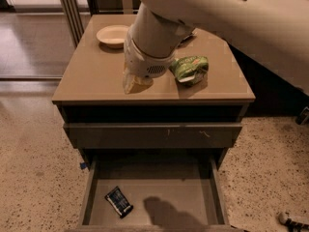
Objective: Place rxbar blueberry into middle drawer
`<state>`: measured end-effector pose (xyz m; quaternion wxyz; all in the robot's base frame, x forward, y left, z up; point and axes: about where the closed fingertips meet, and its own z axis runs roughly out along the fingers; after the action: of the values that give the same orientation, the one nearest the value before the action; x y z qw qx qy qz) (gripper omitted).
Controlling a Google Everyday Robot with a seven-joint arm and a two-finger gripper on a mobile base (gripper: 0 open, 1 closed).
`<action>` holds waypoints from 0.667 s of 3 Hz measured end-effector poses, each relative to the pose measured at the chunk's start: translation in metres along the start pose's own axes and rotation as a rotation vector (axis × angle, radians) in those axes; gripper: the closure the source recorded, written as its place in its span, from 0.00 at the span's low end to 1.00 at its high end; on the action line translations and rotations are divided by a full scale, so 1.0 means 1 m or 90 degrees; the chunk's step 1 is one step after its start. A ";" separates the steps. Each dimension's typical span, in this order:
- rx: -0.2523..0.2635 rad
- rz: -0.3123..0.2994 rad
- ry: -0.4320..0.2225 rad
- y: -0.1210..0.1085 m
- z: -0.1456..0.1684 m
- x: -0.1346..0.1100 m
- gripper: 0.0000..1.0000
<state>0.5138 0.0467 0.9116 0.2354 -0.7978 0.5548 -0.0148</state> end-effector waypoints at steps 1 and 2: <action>0.000 0.000 0.001 0.001 0.001 0.000 1.00; 0.000 0.000 0.001 0.001 0.001 0.000 0.81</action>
Offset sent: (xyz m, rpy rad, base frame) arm -0.0005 -0.0001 -0.0010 -0.0008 -0.0010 -0.0002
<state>0.5133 0.0466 0.9106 0.2353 -0.7979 0.5548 -0.0155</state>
